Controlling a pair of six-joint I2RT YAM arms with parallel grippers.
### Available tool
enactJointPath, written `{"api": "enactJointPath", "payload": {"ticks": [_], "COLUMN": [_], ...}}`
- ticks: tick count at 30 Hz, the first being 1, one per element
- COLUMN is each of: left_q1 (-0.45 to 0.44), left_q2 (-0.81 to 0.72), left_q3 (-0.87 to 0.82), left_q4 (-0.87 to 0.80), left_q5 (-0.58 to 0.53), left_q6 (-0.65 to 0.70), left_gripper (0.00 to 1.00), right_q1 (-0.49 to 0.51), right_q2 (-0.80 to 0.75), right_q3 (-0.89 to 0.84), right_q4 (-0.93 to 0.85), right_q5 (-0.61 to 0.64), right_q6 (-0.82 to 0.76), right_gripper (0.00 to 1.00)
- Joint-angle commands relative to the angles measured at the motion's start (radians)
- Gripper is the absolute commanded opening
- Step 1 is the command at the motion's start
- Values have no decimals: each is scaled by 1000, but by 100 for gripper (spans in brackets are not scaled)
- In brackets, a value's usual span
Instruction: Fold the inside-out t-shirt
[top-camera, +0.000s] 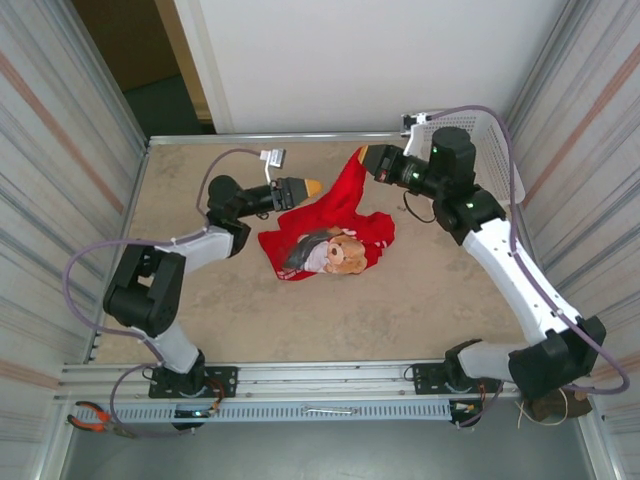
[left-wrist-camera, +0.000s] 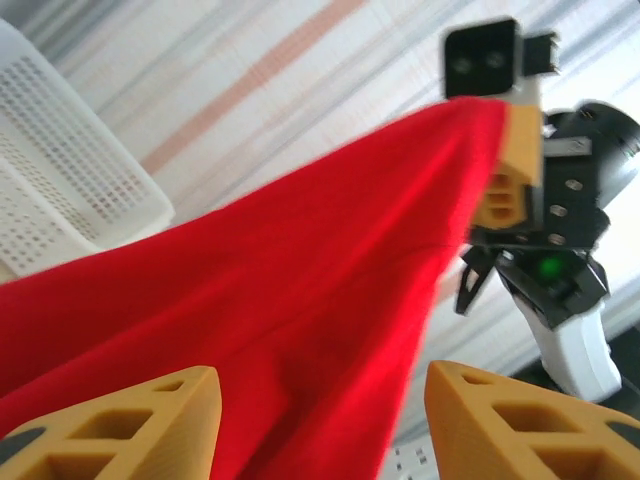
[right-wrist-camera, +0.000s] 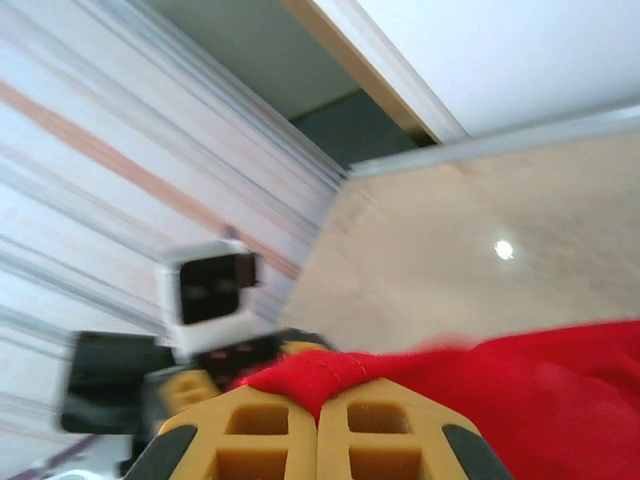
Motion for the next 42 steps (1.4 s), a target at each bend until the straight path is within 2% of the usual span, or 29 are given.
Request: {"api": "enactJointPath", "payload": {"ticks": [1, 4, 6, 8, 11, 13, 18, 26, 27, 29, 31, 33, 34, 37, 39, 40, 41, 42], "left_q1": [7, -10, -49, -117, -227, -276, -363, -408, -408, -406, -375, -319, -283, -185, -143, -127, -113, -105], "left_q2": [-121, -243, -343, -440, -480, -458, -355, -189, -176, -175, -200, -227, -237, -231, -203, -190, -175, -162], "left_q3": [-56, -129, -151, -129, -36, 16, 62, 159, 165, 152, 110, 69, 53, 50, 64, 71, 76, 80], "left_q4": [-71, -218, -375, -570, -783, -827, -823, -840, -849, -834, -759, -663, -603, -445, -338, -295, -248, -201], "left_q5": [-149, -307, -421, -557, -663, -683, -765, -800, -811, -827, -768, -638, -547, -284, -157, -123, -95, -76], "left_q6": [109, 214, 304, 445, 609, 656, 671, 705, 708, 716, 709, 665, 627, 485, 379, 335, 292, 254], "left_gripper": [60, 61, 60, 62, 63, 63, 64, 67, 64, 48, 18, 3, 0, 0, 0, 0, 0, 0], "right_q1": [9, 16, 22, 29, 36, 43, 61, 90, 90, 86, 64, 26, 4, -45, -63, -67, -71, -72], "right_q2": [-13, -17, -21, -22, -22, -20, -15, 1, 1, 3, 10, 28, 44, 107, 154, 170, 181, 177], "right_q3": [6, 0, -3, -9, -18, -26, -35, -38, -40, -41, -51, -75, -88, -114, -107, -105, -103, -105], "right_q4": [9, 12, 13, 11, 8, 6, 8, 16, 17, 10, -4, -1, 10, 56, 66, 72, 75, 74], "right_q5": [-34, -33, -30, -21, -5, 9, 36, 50, 54, 65, 85, 96, 98, 82, 48, 23, -4, -17], "right_q6": [38, 47, 49, 47, 44, 43, 44, 50, 50, 43, 34, 39, 46, 68, 68, 66, 67, 69], "right_gripper": [0, 0, 0, 0, 0, 0, 0, 0, 0, 0, 0, 0, 0, 0, 0, 8, 29, 45]}}
